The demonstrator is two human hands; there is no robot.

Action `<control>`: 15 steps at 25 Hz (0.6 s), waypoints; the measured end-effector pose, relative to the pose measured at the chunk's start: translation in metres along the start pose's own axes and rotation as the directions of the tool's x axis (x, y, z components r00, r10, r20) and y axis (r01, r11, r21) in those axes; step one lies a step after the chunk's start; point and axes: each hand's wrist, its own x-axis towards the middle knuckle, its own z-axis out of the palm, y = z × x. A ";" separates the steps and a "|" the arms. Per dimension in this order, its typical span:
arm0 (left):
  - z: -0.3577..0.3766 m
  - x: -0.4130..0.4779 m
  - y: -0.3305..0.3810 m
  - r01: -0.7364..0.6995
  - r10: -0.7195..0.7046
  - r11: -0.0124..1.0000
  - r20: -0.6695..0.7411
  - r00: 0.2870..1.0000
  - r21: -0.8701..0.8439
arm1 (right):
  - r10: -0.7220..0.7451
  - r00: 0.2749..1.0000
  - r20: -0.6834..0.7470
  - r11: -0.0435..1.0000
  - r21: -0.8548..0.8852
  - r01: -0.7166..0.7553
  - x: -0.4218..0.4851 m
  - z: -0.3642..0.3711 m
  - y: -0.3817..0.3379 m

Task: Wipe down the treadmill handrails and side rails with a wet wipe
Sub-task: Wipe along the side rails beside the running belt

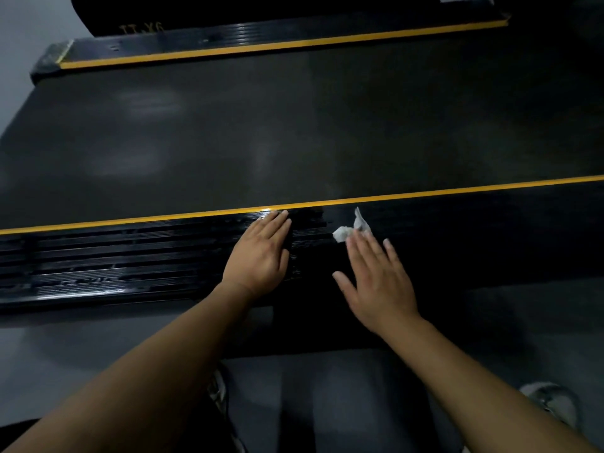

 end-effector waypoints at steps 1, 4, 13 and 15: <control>0.000 0.000 0.000 0.000 0.000 1.000 -0.001 1.000 0.000 | -0.024 1.000 0.017 1.000 0.010 0.024 0.000 0.001 -0.007; -0.001 0.000 0.001 -0.011 0.010 1.000 -0.006 1.000 -0.011 | -0.163 0.985 0.048 0.986 0.024 0.162 0.004 0.002 -0.019; 0.000 0.000 0.000 -0.015 0.015 1.000 -0.009 1.000 -0.009 | -0.091 0.983 0.158 0.994 0.066 0.082 0.043 -0.009 -0.017; 0.000 0.000 0.000 -0.002 0.002 1.000 -0.005 1.000 -0.005 | 0.054 0.980 0.193 0.995 0.073 -0.069 0.058 -0.013 -0.006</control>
